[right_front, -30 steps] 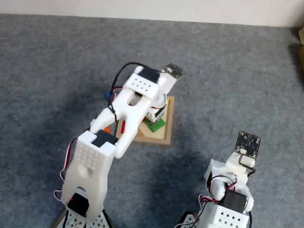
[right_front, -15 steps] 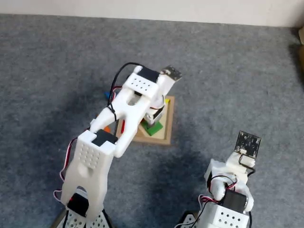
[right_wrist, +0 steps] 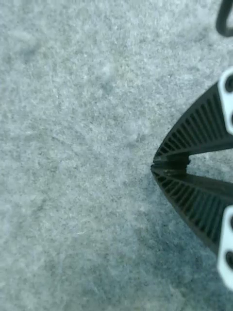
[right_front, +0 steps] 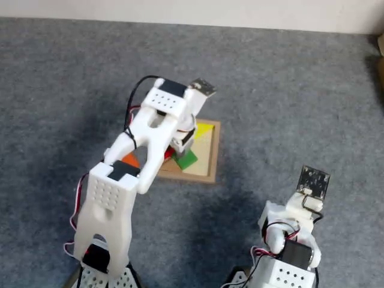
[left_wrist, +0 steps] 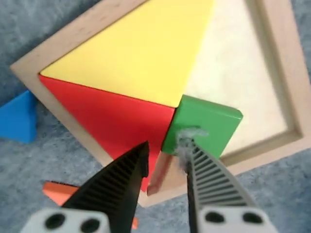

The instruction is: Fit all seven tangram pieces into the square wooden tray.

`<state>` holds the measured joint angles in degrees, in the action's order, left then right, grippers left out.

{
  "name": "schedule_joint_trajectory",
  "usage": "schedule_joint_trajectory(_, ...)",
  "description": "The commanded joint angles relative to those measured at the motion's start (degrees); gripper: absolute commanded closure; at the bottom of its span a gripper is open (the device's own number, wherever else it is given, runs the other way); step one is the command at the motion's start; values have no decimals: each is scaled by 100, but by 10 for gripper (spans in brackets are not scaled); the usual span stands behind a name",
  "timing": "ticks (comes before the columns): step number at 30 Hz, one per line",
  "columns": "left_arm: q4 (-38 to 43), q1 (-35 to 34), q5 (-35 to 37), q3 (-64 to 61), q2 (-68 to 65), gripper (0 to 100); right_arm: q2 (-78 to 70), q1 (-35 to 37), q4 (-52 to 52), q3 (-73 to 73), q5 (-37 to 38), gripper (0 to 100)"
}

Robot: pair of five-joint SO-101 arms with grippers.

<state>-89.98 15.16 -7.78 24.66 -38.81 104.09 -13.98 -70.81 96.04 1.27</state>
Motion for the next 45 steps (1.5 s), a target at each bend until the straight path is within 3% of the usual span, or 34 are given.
schedule_joint_trajectory(1, -35, -48, -9, 40, 602, 871, 57, -48, 92, 664, 70, 993)
schedule_joint_trajectory(9, -185, -251, -35, 48, 1464, 867, 57, -48, 92, 664, 70, 993)
schedule_joint_trajectory(17, -782, -1121, -35, 40, 2176, 864, 57, -48, 92, 664, 70, 993)
schedule_joint_trajectory(27, -545, -1833, -62, 75, 2105, 739, 57, -48, 101, 664, 62, 993)
schedule_joint_trajectory(36, 554, -1833, -2787, 92, 848, 727, 57, -48, 101, 664, 53, 993)
schedule_joint_trajectory(41, 756, -1877, -3789, 268, 690, 727, 57, -48, 101, 664, 53, 993)
schedule_joint_trajectory(45, 765, -1877, -4158, 611, 400, 727, 57, -48, 110, 664, 53, 993)
